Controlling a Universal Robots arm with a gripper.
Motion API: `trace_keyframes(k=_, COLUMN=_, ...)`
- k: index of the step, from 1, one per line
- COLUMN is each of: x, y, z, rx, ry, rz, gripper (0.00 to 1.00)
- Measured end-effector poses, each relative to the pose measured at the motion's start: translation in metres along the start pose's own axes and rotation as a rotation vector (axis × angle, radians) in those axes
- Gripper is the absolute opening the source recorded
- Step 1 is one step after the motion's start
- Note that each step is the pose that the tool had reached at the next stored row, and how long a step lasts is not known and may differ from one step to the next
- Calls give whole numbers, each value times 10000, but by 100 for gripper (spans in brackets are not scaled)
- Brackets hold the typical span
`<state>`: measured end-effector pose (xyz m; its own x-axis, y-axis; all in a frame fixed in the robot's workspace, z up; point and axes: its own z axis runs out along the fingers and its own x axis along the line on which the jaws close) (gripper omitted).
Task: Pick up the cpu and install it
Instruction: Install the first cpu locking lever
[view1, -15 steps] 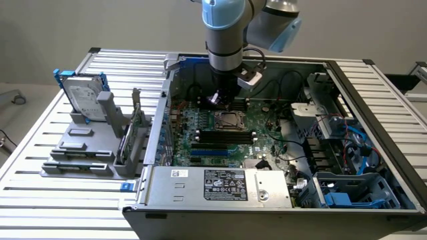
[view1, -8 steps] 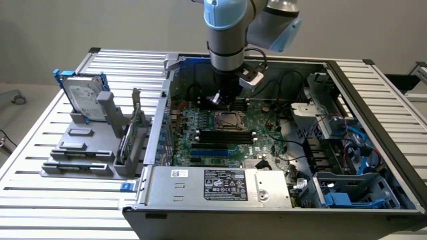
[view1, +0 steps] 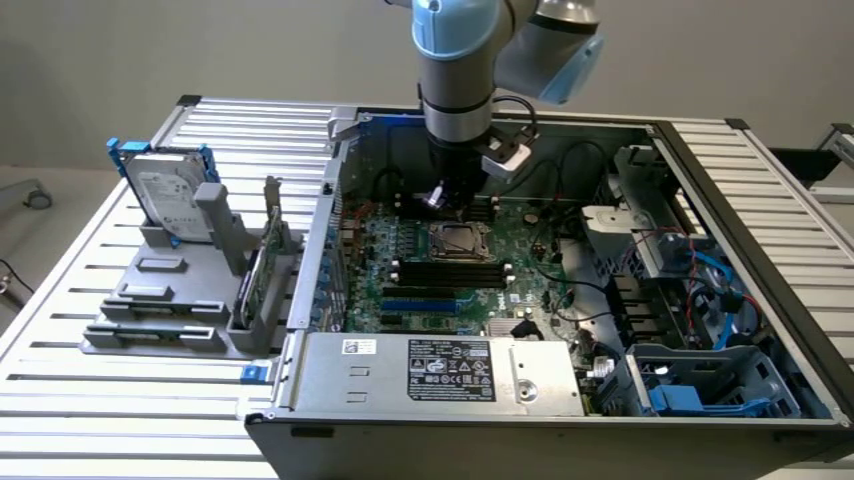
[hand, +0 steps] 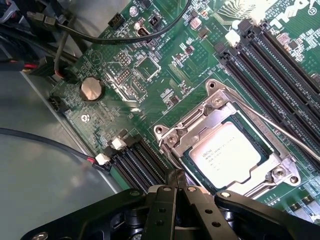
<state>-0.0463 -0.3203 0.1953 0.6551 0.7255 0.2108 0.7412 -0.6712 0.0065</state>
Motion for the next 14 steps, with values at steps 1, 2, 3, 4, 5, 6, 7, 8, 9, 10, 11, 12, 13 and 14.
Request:
trace_keyframes(k=1, x=4, y=4, z=1, rx=0, ry=0, rz=0, gripper=11)
trace_keyframes(k=2, x=7, y=8, z=2, rx=0, ry=1, rz=0, gripper=11)
trace_keyframes(k=3, x=10, y=11, z=2, rx=0, ry=0, rz=0, gripper=11)
trace_keyframes(k=4, x=13, y=15, z=3, rx=0, ry=0, rz=0, gripper=11)
trace_keyframes(k=5, x=16, y=18, z=4, rx=0, ry=1, rz=0, gripper=11)
trace_keyframes(k=6, x=18, y=20, z=4, rx=0, ry=0, rz=-1, gripper=11)
trace_keyframes(k=7, x=19, y=21, z=4, rx=0, ry=0, rz=0, gripper=11)
trace_keyframes(k=8, x=20, y=23, z=4, rx=0, ry=0, rz=0, gripper=11)
trace_keyframes(k=9, x=21, y=24, z=5, rx=0, ry=0, rz=0, gripper=11)
trace_keyframes(k=10, x=22, y=26, z=5, rx=0, ry=0, rz=0, gripper=11)
trace_keyframes(k=11, x=24, y=28, z=5, rx=0, ry=0, rz=-1, gripper=11)
trace_keyframes(k=12, x=25, y=31, z=6, rx=0, ry=0, rz=-1, gripper=11)
trace_keyframes(k=13, x=27, y=33, z=6, rx=-1, ry=0, rz=0, gripper=11)
trace_keyframes(k=14, x=28, y=36, z=6, rx=0, ry=-1, rz=0, gripper=11)
